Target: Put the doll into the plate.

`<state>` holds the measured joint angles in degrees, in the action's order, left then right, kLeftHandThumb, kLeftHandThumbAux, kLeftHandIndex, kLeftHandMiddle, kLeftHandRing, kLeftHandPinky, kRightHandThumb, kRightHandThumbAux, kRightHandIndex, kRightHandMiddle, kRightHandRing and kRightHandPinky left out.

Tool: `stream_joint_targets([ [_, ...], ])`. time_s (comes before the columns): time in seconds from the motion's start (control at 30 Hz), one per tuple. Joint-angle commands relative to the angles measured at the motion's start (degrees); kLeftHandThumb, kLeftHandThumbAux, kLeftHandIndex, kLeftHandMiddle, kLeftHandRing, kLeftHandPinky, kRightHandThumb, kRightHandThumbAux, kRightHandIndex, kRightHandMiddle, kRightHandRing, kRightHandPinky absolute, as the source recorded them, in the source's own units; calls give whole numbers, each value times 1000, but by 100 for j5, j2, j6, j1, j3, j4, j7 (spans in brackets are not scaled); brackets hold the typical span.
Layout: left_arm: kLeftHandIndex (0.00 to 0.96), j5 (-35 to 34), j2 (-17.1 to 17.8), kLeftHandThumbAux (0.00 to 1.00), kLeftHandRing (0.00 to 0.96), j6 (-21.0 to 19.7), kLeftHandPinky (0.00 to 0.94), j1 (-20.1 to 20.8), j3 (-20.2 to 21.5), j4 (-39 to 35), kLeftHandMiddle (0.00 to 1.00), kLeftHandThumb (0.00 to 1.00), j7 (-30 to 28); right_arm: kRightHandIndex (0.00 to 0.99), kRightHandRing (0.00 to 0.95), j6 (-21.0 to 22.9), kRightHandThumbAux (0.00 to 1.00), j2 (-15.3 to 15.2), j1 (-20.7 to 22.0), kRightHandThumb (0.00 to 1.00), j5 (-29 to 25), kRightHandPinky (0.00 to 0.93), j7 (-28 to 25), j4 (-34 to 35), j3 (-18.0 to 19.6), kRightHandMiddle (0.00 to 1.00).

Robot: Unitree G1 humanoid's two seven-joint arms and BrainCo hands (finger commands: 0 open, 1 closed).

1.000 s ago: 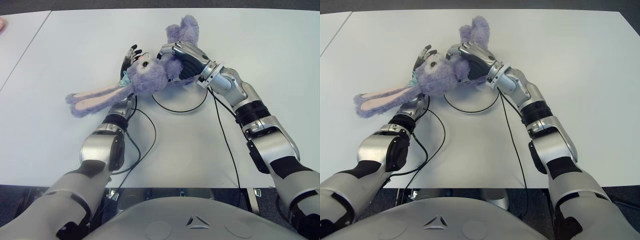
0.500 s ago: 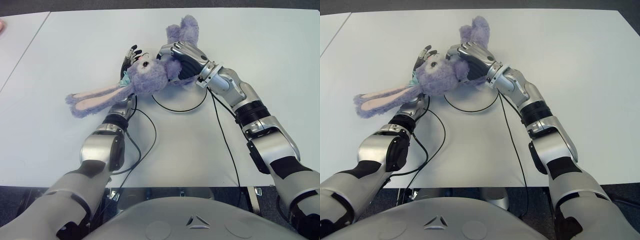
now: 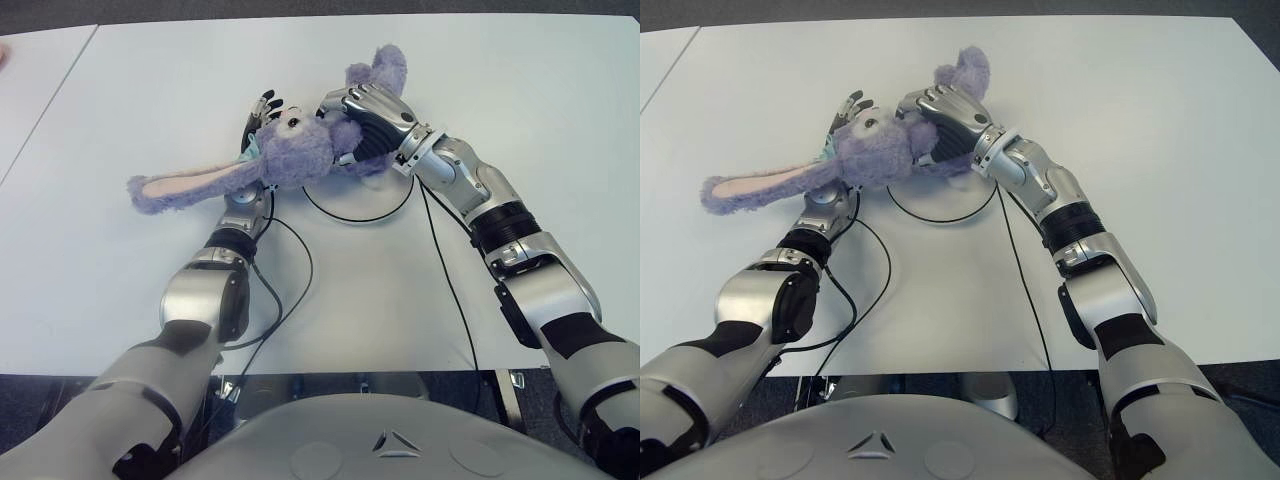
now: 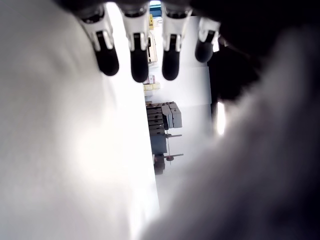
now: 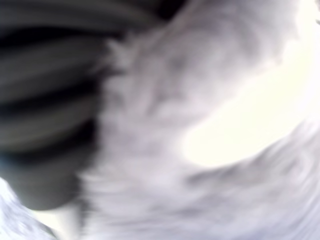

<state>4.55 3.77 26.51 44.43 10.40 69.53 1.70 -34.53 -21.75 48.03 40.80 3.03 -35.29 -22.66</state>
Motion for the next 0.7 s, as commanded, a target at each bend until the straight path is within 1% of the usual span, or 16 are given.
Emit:
stream_joint_targets([
  [0.03, 98, 110, -401, 496, 154, -1083, 141, -1308, -58, 907, 161, 0, 91, 238, 587, 300, 547, -18, -201, 158, 369, 583, 114, -61, -238, 515],
  [0.07, 98, 111, -403, 496, 155, -1082, 142, -1307, -60, 907, 162, 0, 92, 192, 507, 324, 528, -18, -197, 152, 402, 524, 143, -67, -248, 428],
  [0.1, 99, 112, -404, 496, 155, -1079, 142, -1306, -62, 907, 162, 0, 92, 162, 455, 362, 515, -16, -191, 148, 452, 485, 186, -71, -265, 372],
  [0.13, 98, 112, -405, 496, 155, -1071, 143, -1305, -63, 906, 163, 0, 89, 146, 425, 420, 509, -10, -179, 145, 530, 460, 253, -78, -293, 343],
  [0.17, 97, 112, -406, 495, 156, -1067, 144, -1304, -63, 906, 163, 0, 88, 109, 362, 456, 498, -7, -167, 137, 580, 390, 304, -92, -314, 286],
  [0.2, 95, 112, -408, 494, 157, -1065, 146, -1303, -64, 906, 164, 0, 87, 85, 321, 481, 490, -5, -160, 131, 613, 344, 339, -101, -331, 250],
  [0.23, 95, 111, -409, 493, 157, -1052, 146, -1304, -63, 905, 164, 0, 83, 77, 307, 524, 488, -6, -151, 129, 683, 328, 419, -108, -361, 237],
  [0.3, 92, 112, -410, 485, 159, -1038, 142, -1303, -66, 904, 168, 0, 62, 35, 258, 626, 482, -6, -128, 118, 835, 303, 595, -140, -426, 181],
  [0.37, 91, 109, -411, 482, 160, -1040, 136, -1302, -65, 904, 171, 0, 54, 18, 232, 688, 479, -2, -116, 110, 909, 286, 697, -170, -462, 147],
  [0.5, 89, 97, -414, 481, 160, -1067, 140, -1294, -54, 906, 172, 0, 45, 3, 181, 793, 469, -1, -103, 95, 1009, 227, 833, -213, -514, 88],
  [0.57, 89, 90, -415, 482, 160, -1074, 144, -1292, -48, 906, 172, 0, 41, 1, 169, 835, 466, -2, -98, 90, 1041, 209, 866, -220, -536, 75],
  [0.63, 89, 76, -416, 485, 159, -1085, 149, -1285, -34, 907, 170, 0, 33, 0, 127, 889, 460, 9, -66, 73, 1081, 151, 925, -311, -576, 47],
  [0.7, 94, 65, -418, 492, 157, -1090, 153, -1278, -22, 906, 167, 0, 26, 0, 61, 947, 452, 17, -39, 47, 1115, 73, 981, -381, -610, 19],
])
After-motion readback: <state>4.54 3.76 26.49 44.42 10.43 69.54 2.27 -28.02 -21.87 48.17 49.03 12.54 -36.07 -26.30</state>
